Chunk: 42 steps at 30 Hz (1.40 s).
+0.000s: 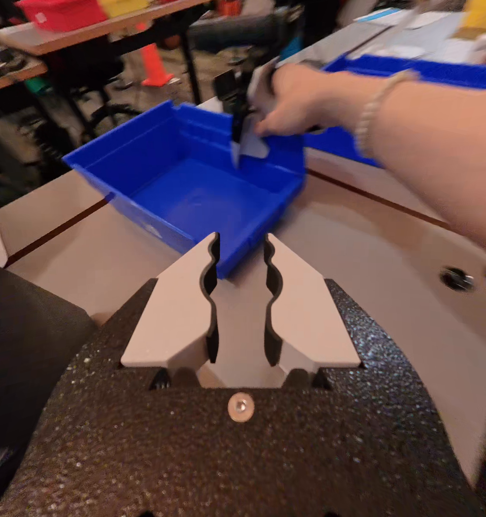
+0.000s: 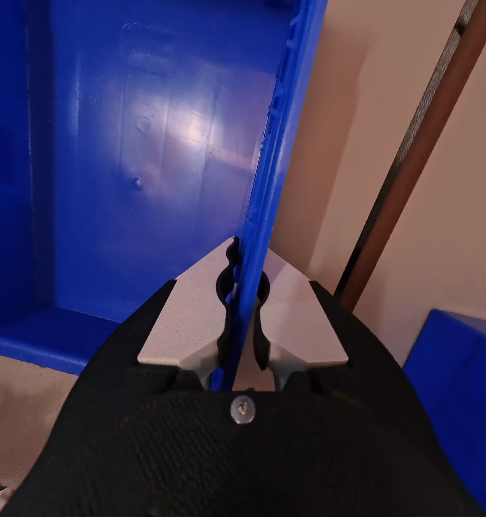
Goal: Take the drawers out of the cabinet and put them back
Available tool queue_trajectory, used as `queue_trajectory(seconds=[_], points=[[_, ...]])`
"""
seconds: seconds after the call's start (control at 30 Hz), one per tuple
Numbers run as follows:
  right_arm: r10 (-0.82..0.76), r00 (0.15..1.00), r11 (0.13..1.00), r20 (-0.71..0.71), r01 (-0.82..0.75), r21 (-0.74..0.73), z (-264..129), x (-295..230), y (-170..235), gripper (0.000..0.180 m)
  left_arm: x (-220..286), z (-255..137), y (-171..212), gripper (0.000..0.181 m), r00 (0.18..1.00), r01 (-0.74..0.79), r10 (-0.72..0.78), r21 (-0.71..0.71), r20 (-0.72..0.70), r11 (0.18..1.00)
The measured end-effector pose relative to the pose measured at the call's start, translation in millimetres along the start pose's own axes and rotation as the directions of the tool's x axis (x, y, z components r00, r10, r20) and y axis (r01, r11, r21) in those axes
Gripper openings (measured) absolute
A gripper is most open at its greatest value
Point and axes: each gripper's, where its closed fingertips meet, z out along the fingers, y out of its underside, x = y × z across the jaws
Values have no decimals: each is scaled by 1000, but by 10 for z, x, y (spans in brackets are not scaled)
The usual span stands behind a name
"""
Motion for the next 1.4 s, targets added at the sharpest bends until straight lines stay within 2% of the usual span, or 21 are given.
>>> queue_trajectory(seconds=[0.07, 0.23, 0.3, 0.37, 0.43, 0.5, 0.53, 0.57, 0.6, 0.63, 0.67, 0.73, 0.77, 0.87, 0.93, 0.97, 1.03, 1.1, 1.17, 1.3, 1.4], points=[[-69, 998, 997, -11, 69, 32, -1, 16, -36, 9, 207, -452, -50, 28, 992, -29, 33, 31, -123, 999], [-187, 944, 958, -272, 237, 163, -391, 277, -227, 83, 266, -1712, 230, 30, 953, 5, 2, 22, -302, 1000], [-160, 888, 939, -431, 272, 210, -750, 389, -280, 87, 77, -2161, 427, 30, 955, 32, -32, -7, -294, 999], [-131, 764, 889, -631, 373, 267, -1272, 413, -344, 83, -204, -2566, 635, 30, 965, 48, -53, -27, -256, 998], [-51, 606, 816, -793, 483, 317, -1893, 261, -323, 70, -619, -2923, 919, 31, 988, -5, -6, -70, -157, 998], [112, 477, 699, -872, 586, 410, -2518, -45, -227, 99, -1146, -3244, 1291, 39, 998, -57, 58, -170, 0, 984], [232, 421, 597, -877, 650, 470, -2826, -225, -153, 107, -1408, -3391, 1486, 38, 994, -54, 73, -223, 79, 973], [335, 389, 465, -858, 724, 510, -3076, -453, -68, 102, -1633, -3519, 1682, 40, 987, -36, 78, -277, 142, 960], [332, 441, 361, -834, 758, 544, -3138, -711, -33, 105, -1831, -3624, 1864, 44, 977, -9, 78, -324, 200, 946], [317, 517, 316, -795, 733, 603, -3106, -882, 1, 108, -1985, -3698, 2031, 50, 967, 12, 82, -364, 241, 931], [290, 573, 322, -767, 696, 642, -3019, -1004, 39, 108, -2099, -3745, 2181, 54, 960, 30, 84, -397, 266, 917], [278, 581, 353, -765, 679, 643, -2929, -1201, 143, 113, -2208, -3756, 2403, 69, 955, 95, 38, -425, 294, 900], [264, 602, 320, -754, 683, 657, -2903, -1359, 171, 116, -2174, -3716, 2476, 68, 961, 137, -17, -421, 276, 897], [143, 763, 273, -630, 582, 766, -2674, -1814, 253, 78, -1995, -3589, 2597, 68, 964, 237, -162, -403, 211, 884], [134, 816, 233, -563, 526, 818, -2611, -2013, 326, 82, -1959, -3540, 2676, 57, 960, 259, -188, -409, 206, 875], [98, 836, 227, -539, 509, 831, -2543, -2133, 355, 70, -2009, -3536, 2725, 47, 954, 270, -183, -414, 239, 869], [94, 852, 208, -515, 490, 847, -2467, -2301, 394, 68, -2085, -3537, 2805, 32, 943, 283, -171, -422, 285, 861], [217, 820, 249, -530, 478, 842, -2444, -2226, 439, 104, -2050, -3531, 2812, 20, 942, 306, -209, -412, 263, 858], [200, 805, 260, -559, 506, 822, -2393, -2298, 450, 85, -2054, -3561, 2818, 17, 942, 311, -222, -409, 251, 858], [167, 723, 250, -671, 627, 738, -2384, -2395, 468, 86, -2253, -3768, 2918, 14, 936, 324, -225, -416, 269, 850], [84, 770, 170, -632, 614, 771, -2327, -2591, 502, 89, -2502, -3990, 3041, 14, 920, 362, -250, -408, 303, 838]])
